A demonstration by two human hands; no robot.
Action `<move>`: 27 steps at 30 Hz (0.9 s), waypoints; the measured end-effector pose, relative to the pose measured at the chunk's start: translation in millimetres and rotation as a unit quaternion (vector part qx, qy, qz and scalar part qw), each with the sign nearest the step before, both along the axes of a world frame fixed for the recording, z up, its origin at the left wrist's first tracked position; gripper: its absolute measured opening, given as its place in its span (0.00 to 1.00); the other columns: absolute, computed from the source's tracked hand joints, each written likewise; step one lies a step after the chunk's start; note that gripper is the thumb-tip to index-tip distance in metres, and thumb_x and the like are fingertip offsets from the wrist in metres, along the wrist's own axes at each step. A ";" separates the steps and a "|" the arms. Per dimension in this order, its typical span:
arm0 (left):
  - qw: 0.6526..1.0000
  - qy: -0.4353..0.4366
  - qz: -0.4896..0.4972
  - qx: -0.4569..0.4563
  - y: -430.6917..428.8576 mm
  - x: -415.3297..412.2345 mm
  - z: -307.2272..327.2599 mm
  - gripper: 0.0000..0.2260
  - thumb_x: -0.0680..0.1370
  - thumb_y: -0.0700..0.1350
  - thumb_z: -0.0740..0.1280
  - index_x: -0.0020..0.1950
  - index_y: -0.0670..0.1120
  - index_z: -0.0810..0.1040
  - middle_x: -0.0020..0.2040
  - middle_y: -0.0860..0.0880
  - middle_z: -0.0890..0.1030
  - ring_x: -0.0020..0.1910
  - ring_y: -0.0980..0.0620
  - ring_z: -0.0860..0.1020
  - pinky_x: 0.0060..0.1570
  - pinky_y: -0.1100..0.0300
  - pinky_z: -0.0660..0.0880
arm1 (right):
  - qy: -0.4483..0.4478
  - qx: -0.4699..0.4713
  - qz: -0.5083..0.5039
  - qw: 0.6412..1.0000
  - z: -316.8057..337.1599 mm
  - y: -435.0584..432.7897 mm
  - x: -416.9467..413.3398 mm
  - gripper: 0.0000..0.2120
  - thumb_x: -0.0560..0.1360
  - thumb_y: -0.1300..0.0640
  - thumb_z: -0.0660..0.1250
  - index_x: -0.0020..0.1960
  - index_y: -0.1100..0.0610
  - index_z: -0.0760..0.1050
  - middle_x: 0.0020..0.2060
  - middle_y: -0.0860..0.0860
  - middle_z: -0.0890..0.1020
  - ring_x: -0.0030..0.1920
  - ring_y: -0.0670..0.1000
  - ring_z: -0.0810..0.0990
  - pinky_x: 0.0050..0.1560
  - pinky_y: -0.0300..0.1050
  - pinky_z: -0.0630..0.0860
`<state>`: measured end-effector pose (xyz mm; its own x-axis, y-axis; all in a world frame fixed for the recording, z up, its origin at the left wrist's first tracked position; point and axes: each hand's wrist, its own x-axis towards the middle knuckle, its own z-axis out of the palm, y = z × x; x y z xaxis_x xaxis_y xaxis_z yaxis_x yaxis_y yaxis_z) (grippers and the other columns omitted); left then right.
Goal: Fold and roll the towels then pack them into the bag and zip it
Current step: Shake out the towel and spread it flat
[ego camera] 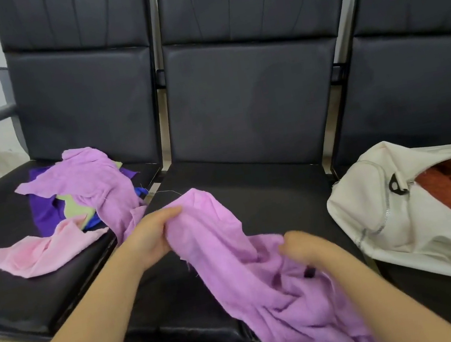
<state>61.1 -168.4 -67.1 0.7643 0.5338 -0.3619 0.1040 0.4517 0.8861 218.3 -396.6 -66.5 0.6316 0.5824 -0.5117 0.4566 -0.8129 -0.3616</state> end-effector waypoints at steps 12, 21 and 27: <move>0.904 0.055 0.181 0.383 30.6 42.7 166.4 0.13 0.76 0.36 0.63 0.60 0.36 0.77 0.48 0.41 0.78 0.44 0.47 0.74 0.42 0.57 0.72 | -0.146 0.560 -0.251 0.776 181.4 -37.6 98.0 0.16 0.70 0.61 0.74 0.56 0.55 0.77 0.52 0.51 0.77 0.52 0.51 0.77 0.50 0.40 0.72; 0.964 -0.176 0.055 0.193 41.1 14.3 225.7 0.06 0.80 0.38 0.62 0.53 0.47 0.74 0.43 0.48 0.84 0.44 0.51 0.80 0.36 0.58 0.80 | 0.082 0.712 -0.224 0.661 233.7 -68.7 88.2 0.08 0.77 0.63 0.66 0.52 0.55 0.80 0.48 0.53 0.82 0.45 0.49 0.79 0.48 0.43 0.80; 0.869 0.126 -0.056 0.475 26.6 9.5 216.9 0.33 0.75 0.33 0.68 0.77 0.43 0.57 0.57 0.41 0.75 0.44 0.49 0.76 0.37 0.61 0.77 | 0.057 0.698 -0.233 0.675 250.2 -69.0 77.7 0.07 0.74 0.64 0.70 0.51 0.57 0.82 0.51 0.53 0.84 0.53 0.50 0.83 0.50 0.42 0.80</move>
<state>70.6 -141.9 149.8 0.7910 0.6106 0.0390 0.3444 -0.4970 0.7965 296.0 -465.6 183.7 0.9152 0.2996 0.2694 0.1739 0.3093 -0.9349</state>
